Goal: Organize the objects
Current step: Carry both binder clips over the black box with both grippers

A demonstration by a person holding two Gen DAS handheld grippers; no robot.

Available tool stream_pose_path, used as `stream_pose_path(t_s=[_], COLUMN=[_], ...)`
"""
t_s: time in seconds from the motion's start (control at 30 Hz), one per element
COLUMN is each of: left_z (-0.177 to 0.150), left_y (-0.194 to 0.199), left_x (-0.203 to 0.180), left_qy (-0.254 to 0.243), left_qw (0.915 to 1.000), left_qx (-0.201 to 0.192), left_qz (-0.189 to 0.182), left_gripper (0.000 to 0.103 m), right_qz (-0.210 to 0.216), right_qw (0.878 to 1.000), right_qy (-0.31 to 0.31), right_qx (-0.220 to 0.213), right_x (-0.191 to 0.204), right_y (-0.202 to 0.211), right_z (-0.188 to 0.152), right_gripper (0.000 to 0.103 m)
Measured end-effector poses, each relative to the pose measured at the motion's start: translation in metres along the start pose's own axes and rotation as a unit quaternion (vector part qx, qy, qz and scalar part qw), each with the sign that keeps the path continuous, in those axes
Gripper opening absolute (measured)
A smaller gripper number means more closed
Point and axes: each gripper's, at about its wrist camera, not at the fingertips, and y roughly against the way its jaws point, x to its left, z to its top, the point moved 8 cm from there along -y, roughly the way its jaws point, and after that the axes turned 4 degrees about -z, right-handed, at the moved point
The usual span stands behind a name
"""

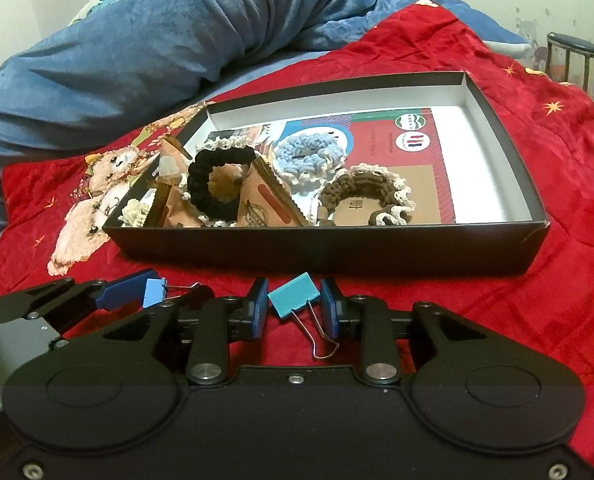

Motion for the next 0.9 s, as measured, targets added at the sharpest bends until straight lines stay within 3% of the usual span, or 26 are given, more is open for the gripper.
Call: stream_pose_path(t_s=[0.4,0.7,0.8,0.9], left_z=[0.001,0.006,0.01,0.016], left_y=[0.001,0.008,0.013,0.027], left_x=[0.002,0.002,0.003,0.001], left_qy=[0.005,0.008,0.012,0.007], left_qw=[1.0,0.9995,0.9987,0.9956], left_qx=[-0.005,-0.026,-0.046,-0.09], left_qz=[-0.007,-0.013,-0.019,-0.025], left_gripper=[0.049,0.049,0.049,0.049], right_qz=[0.023,0.07,0.078,0.087], right_qw=[0.999,0.993,0.992,0.989], right_qy=[-0.031,-0.081,-0.091,-0.105], right_qx=[-0.021,-0.04,-0.047,-0.056], right_x=[-0.002,-0.003,-0.003,-0.005], right_y=[0.012,0.021,0.022,0.025], right_z=[0.009,0.018,0.021,0.025], right_gripper=[0.028,0.028,0.028,0.028])
